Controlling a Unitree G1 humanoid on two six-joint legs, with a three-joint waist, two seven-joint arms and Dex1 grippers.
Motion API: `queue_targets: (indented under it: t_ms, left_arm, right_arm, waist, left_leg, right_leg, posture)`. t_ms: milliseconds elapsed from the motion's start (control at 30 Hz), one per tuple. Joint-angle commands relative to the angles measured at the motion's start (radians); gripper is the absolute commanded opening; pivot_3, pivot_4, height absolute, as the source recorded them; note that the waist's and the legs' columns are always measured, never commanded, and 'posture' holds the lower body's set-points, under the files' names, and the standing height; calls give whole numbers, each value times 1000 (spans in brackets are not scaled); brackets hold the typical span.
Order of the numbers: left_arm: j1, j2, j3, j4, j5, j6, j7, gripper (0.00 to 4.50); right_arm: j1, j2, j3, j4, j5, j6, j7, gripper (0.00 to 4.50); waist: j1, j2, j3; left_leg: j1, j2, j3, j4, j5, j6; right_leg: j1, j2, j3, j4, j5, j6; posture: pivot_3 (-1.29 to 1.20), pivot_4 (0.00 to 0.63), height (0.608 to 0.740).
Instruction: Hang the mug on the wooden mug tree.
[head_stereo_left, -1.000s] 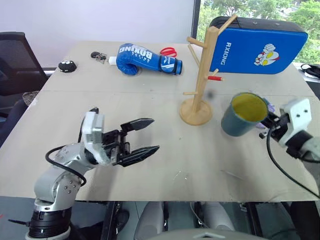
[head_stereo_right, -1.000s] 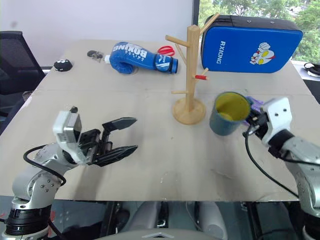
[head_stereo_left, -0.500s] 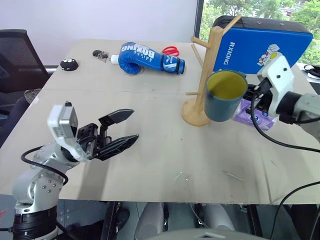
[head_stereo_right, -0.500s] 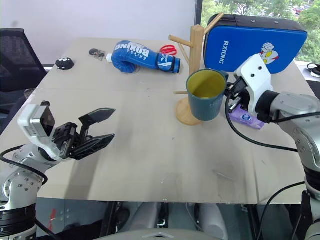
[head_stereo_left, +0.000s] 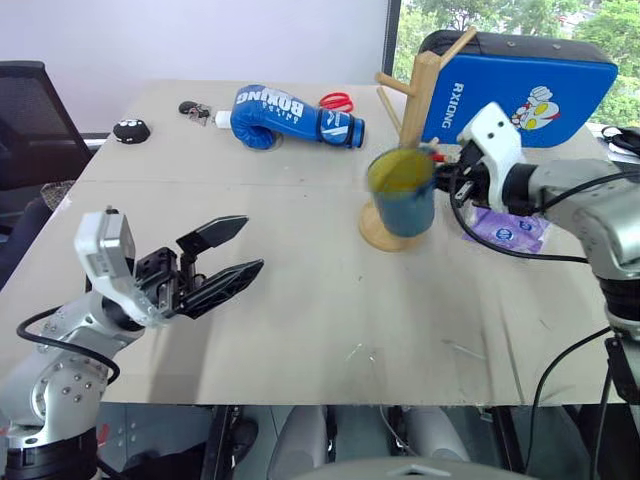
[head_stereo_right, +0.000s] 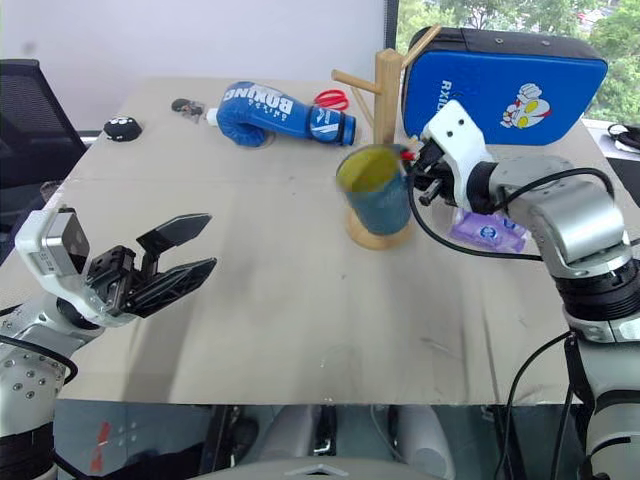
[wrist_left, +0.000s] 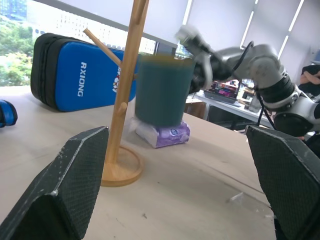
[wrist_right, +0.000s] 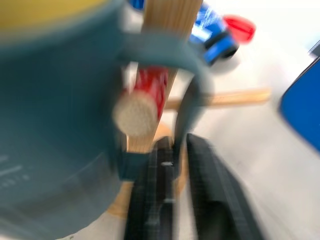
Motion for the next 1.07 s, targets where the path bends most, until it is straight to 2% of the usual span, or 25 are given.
queue_targets:
  t_ms: [33,100,267,367,467,600,800,933,1067]
  left_arm:
    - [-30,14,2,-59,-37,18,44,4500]
    - [-41,22,-5,-62,-46,33,45,4500]
    - [-98,18,-48,-32,-57,62,50,4500]
    - [-126,16,-68,12,-39,62,32,4500]
    - [-142,17,-91,44,-21,59,11,4500]
    - [-117,12,-118,47,17,50,-10,4500]
    - [-32,39,-162,20,161,39,38,4500]
    - [13,81,-169,16,240,34,38,4500]
    - [24,108,-175,41,281,18,6,4500]
  right_arm:
    - [6,-13,-110,-79,26,-27,19,2273]
    - [49,-25,-194,-151,75,-9,27,3252]
    - [266,-74,-465,-341,221,28,78,3252]
    - [421,-96,-603,-407,252,26,91,3252]
    - [639,-68,-725,-445,247,-24,101,3252]
    - [901,-8,-781,-451,182,-175,134,3252]
    - [1159,62,-794,-378,80,-401,184,3252]
    - [1261,60,-846,-335,75,-478,228,3252]
    - [1274,47,-868,-310,80,-515,245,3252]
  waist:
    - [0,0,0]
    - [2,0,0]
    - [7,-1,0]
    - [14,-1,0]
    - [20,-1,0]
    - [19,-1,0]
    - [12,-1,0]
    - [15,-1,0]
    - [16,-1,0]
  left_leg:
    - [0,0,0,0,0,0]
    - [0,0,-1,0,0,0]
    - [0,0,-2,-2,0,-1]
    - [0,0,-2,-2,0,0]
    - [1,0,-2,-2,0,0]
    - [2,0,-1,-2,0,0]
    - [5,0,1,-2,0,0]
    - [5,0,1,-2,0,0]
    - [5,1,1,-2,0,0]
  right_leg:
    - [0,0,0,0,0,1]
    - [0,0,-1,0,1,3]
    - [0,0,-2,-1,2,4]
    - [1,0,-2,-1,2,4]
    - [1,1,-2,-1,2,4]
    - [2,1,-1,-1,2,4]
    - [2,2,1,0,-2,3]
    - [2,2,1,0,-2,3]
    - [2,2,2,0,-2,3]
  posture:
    - [0,150,740]
    - [0,150,740]
    - [0,150,740]
    - [0,150,740]
    - [0,150,740]
    - [0,150,740]
    - [0,150,740]
    - [0,150,740]
    - [0,150,740]
